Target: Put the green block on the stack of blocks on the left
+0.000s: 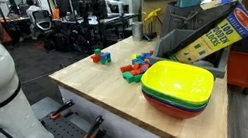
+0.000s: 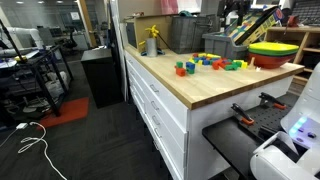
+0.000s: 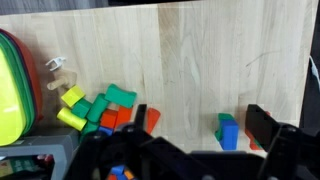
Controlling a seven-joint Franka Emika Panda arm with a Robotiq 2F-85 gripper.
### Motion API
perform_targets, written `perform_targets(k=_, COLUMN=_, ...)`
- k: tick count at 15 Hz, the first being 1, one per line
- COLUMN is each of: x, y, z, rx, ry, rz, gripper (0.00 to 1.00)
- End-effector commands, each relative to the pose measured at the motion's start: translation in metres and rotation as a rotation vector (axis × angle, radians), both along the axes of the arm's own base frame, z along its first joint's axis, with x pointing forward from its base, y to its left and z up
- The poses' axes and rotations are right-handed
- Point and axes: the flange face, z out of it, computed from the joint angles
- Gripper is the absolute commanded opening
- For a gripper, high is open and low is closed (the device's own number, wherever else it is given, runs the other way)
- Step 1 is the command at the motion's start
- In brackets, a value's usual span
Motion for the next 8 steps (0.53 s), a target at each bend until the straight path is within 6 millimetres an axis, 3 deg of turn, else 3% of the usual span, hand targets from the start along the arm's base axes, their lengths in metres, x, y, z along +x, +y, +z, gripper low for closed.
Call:
perform_targets(k=1, x=0.040, y=-0.003, z=-0.010, rx=0.009, ry=0.000, rz=-0.099, gripper=1.00)
perform_targets(k=8, x=0.086, y=-0.029, z=-0.053, rx=0.010, ry=0.047, rz=-0.304, gripper=1.00)
